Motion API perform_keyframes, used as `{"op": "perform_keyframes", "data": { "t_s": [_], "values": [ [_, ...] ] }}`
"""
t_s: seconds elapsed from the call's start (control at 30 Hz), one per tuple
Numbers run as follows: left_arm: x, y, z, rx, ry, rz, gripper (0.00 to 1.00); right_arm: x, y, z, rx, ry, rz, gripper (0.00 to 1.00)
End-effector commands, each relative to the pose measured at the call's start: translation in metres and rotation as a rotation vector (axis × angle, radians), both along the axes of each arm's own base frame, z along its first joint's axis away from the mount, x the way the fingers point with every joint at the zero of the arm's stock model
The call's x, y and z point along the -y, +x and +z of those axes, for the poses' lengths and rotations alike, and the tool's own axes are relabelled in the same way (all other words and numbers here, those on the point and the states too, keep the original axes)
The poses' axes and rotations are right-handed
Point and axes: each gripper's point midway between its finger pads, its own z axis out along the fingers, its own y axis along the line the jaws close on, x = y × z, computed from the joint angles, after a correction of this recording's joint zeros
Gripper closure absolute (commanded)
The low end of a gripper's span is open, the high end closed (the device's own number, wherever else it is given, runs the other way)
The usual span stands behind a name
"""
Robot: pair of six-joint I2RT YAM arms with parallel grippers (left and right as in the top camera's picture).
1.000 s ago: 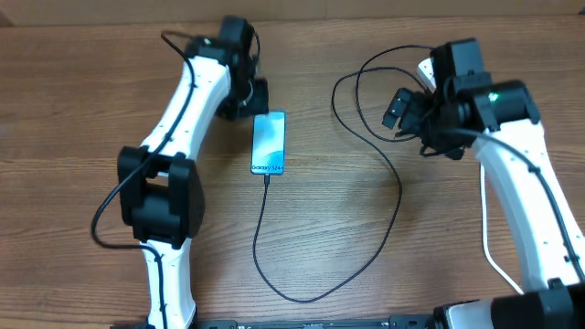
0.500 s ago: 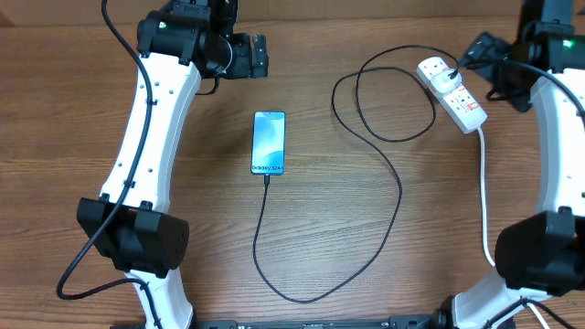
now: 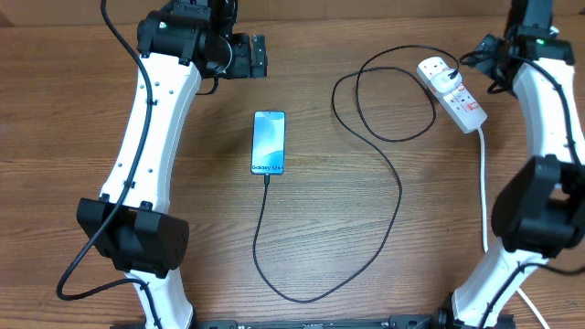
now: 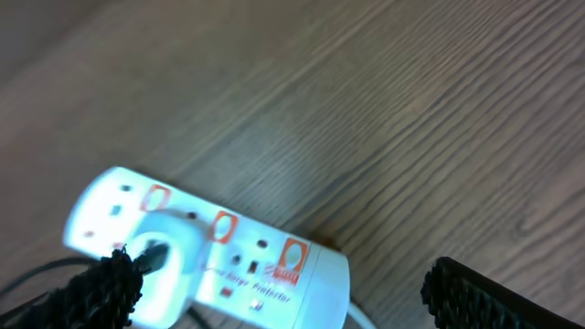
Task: Plug charger to phone and switch on socket
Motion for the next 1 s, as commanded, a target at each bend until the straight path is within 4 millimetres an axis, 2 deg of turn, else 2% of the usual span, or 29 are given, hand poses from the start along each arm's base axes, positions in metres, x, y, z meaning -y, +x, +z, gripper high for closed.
{"op": "perform_keyframes", "data": {
  "t_s": [0.0, 0.1, 0.33, 0.47, 0.67, 0.97],
  "values": [
    [-0.002, 0.002, -0.005, -0.008, 0.014, 0.009, 0.0, 0.007, -0.002, -0.032, -0.078, -0.025, 0.009, 0.0],
    [-0.002, 0.002, -0.005, -0.008, 0.014, 0.009, 0.0, 0.008, -0.003, -0.054, -0.121, -0.011, 0.008, 0.0],
    [-0.002, 0.002, -0.005, -0.008, 0.014, 0.009, 0.0, 0.006, -0.005, -0.087, -0.172, 0.038, 0.017, 0.0],
    [-0.002, 0.002, -0.005, -0.008, 0.014, 0.009, 0.0, 0.006, -0.001, -0.095, -0.148, 0.106, 0.026, 0.0],
    [-0.002, 0.002, -0.005, -0.008, 0.014, 0.009, 0.0, 0.023, -0.003, -0.105, -0.126, 0.156, -0.025, 0.0],
    [-0.002, 0.002, -0.005, -0.008, 0.014, 0.009, 0.0, 0.008, 0.006, -0.107, -0.094, 0.231, 0.02, 0.0]
  ]
}}
